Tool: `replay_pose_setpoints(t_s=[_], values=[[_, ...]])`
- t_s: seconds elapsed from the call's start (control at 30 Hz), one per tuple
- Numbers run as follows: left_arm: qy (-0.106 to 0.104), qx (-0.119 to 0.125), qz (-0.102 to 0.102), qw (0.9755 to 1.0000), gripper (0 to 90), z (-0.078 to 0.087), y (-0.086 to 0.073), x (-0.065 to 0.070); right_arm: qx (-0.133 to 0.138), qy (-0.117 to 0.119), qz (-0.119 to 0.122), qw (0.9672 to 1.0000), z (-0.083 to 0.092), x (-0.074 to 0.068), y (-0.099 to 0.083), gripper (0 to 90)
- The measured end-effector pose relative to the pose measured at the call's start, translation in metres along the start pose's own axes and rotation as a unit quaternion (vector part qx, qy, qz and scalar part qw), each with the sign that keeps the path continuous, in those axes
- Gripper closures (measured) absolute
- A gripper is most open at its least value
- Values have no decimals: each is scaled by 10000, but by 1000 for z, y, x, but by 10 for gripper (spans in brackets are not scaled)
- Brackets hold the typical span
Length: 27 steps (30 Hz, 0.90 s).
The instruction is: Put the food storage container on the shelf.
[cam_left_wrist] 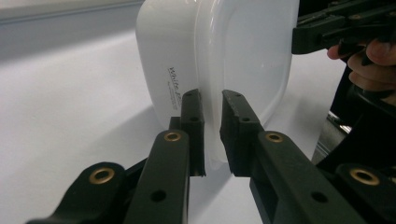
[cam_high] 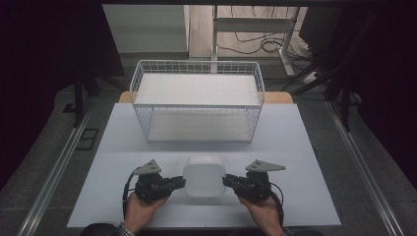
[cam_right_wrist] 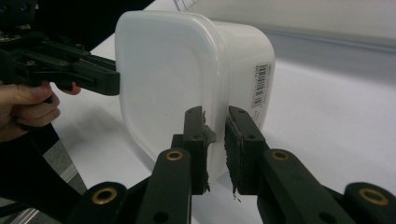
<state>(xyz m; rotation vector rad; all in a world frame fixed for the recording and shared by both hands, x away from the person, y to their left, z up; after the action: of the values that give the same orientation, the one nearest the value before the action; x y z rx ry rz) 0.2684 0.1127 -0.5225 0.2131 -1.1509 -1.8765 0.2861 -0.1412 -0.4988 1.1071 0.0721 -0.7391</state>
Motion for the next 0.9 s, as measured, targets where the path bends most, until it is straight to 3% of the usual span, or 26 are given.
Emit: replay_pose_setpoints(t_s=[0.43,0.9], values=[[316,279,-35,9991,799,4,30,-15,172,83,248,9995,-8,8,33,785],[575,412,-90,9975,795,-6,67,-36,299,-21,341,9990,-23,32,67,783]])
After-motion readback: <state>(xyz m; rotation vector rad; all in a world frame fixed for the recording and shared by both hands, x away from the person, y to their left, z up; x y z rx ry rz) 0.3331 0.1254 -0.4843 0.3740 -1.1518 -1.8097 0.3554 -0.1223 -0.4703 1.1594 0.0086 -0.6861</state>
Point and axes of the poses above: each handheld gripper's, and its own axes: z roughly backward along the jaws, y roughly out of its top, x roughly to its right, the point moved 5 cm from there along -z, roughly forward along the jaws, and after that the axes turned 11 degrees about y, right-handed, at the moved point
